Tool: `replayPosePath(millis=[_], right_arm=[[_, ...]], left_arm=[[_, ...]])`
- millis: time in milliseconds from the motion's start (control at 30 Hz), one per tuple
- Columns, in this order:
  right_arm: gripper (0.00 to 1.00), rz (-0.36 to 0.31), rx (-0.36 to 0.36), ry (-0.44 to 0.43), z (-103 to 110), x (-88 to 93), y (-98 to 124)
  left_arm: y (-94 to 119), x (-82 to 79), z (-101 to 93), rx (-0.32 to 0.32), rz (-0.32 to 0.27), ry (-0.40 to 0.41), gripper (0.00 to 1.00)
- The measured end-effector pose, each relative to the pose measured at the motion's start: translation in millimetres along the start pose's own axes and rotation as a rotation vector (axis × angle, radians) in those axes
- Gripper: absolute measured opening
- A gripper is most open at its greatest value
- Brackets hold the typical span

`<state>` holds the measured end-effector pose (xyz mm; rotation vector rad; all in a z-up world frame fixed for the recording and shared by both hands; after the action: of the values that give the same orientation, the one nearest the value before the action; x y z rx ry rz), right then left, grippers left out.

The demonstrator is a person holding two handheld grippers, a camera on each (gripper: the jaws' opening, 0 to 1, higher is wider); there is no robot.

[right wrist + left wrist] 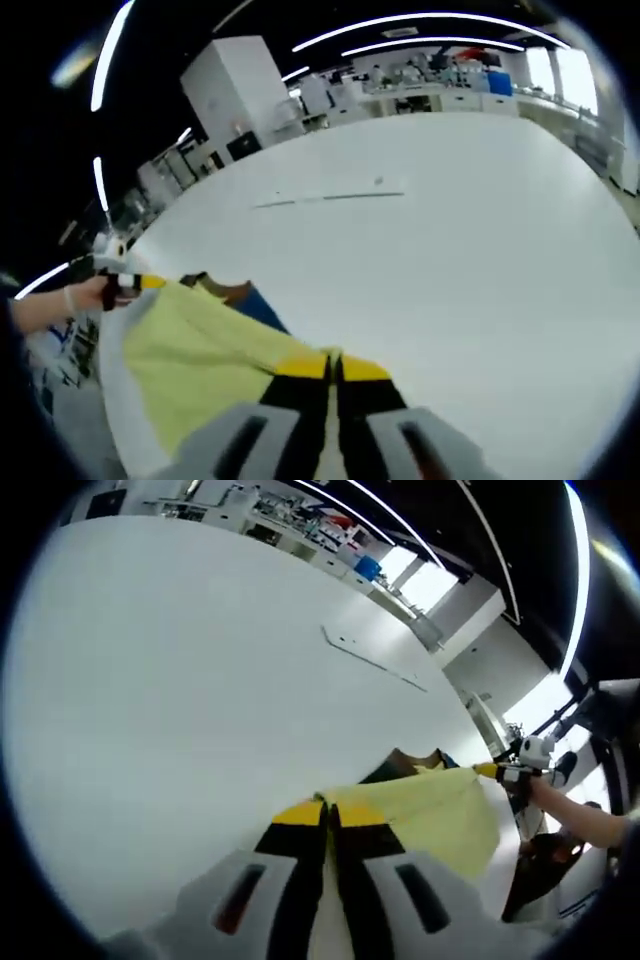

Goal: Fold the garment on the visible template until the final outline fits inside the template.

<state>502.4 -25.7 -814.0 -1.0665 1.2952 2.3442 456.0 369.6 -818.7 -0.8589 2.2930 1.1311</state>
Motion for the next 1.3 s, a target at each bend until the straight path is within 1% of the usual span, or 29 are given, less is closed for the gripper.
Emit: replayPosePath(millis=[200,267,333,367,433,500,533,567,600,633,700,733,800,833,933,1000,1067,1133,1167,1267,1300], right_arm=[[0.0,0.007,-0.002,0.004,-1.6,0.0,-1.0],[0.0,0.004,-0.014,0.008,-0.3,-0.1,-0.6],[0.0,0.0,-0.019,0.032,0.9,0.2,0.7],[0.01,-0.019,-0.019,0.078,0.5,-2.2,1.7],[0.07,-0.017,-0.015,0.066,-1.2,-3.8,2.1],[0.12,-0.032,-0.025,0.065,-0.3,-3.2,6.6],[0.17,-0.041,-0.023,0.07,-0.2,-3.8,8.0],[0.22,-0.059,-0.028,0.09,0.4,-5.7,9.7],[0.27,-0.065,-0.028,0.092,0.8,-6.0,11.6],[0.34,-0.069,-0.027,0.093,0.8,-6.4,13.3],[0.44,-0.094,-0.029,0.113,2.6,-8.8,17.8],[0.5,-0.099,-0.026,0.125,3.3,-9.6,19.4],[0.58,-0.112,-0.022,0.156,3.5,-10.9,22.4],[0.61,-0.112,-0.028,0.156,4.5,-10.3,24.4],[0.76,-0.126,-0.045,0.171,8.5,-10.3,27.4],[0.86,-0.13,-0.055,0.19,10.3,-9.3,27.8],[0.91,-0.12,-0.054,0.232,12.5,-5.3,31.0],[0.94,-0.111,-0.064,0.238,13.4,-3.2,32.1],[0.95,-0.11,-0.069,0.239,13.5,-3.0,32.2],[0.98,-0.107,-0.084,0.235,20.1,2.2,34.8],[0.98,-0.107,-0.085,0.235,21.6,3.7,35.6]], left_arm=[[-0.5,0.4,0.8,0.006,0.001,-0.004,0.0],[0.1,-0.4,-0.7,0.022,0.0,-0.009,0.0],[0.5,-2.2,-1.0,0.039,-0.005,-0.026,0.0],[2.7,-1.2,-6.7,0.053,-0.007,-0.034,0.0],[5.6,-2.0,-10.8,0.065,-0.013,-0.083,0.02],[8.8,-2.5,-14.3,0.08,-0.014,-0.092,0.06],[10.0,-3.1,-15.7,0.086,-0.016,-0.095,0.1],[11.8,-3.5,-19.2,0.099,-0.022,-0.114,0.13],[13.0,-3.8,-21.5,0.109,-0.024,-0.13,0.16],[14.5,-3.5,-23.2,0.111,-0.023,-0.144,0.22],[16.4,-2.8,-27.4,0.138,-0.017,-0.193,0.31],[16.4,-2.7,-27.4,0.139,-0.014,-0.209,0.38],[18.1,-1.8,-29.0,0.146,-0.008,-0.256,0.5],[20.7,0.2,-31.9,0.15,-0.003,-0.272,0.57],[27.5,4.7,-42.6,0.171,0.0,-0.309,0.69],[28.2,4.5,-43.3,0.185,0.008,-0.31,0.76],[29.6,8.7,-51.2,0.204,0.022,-0.297,0.87],[30.3,10.1,-54.3,0.211,0.022,-0.309,0.99],[32.4,12.2,-56.0,0.226,0.036,-0.338,0.98],[35.3,17.6,-62.5,0.229,0.044,-0.337,0.99],[36.0,17.2,-61.6,0.23,0.045,-0.336,0.99]])
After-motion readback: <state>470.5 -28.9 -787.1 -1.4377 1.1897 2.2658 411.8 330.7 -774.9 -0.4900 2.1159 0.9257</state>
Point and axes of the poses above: the point that each gripper's makers call its tool centre point, and the gripper's own axes: y roughly backward along the fingers, z roughly to its left, x roughly out of its underside, the point moved 3 cm from there along y, roughly backward along the fingers, and after that the axes turned 4 degrees about -z, right-handed, at the moved point
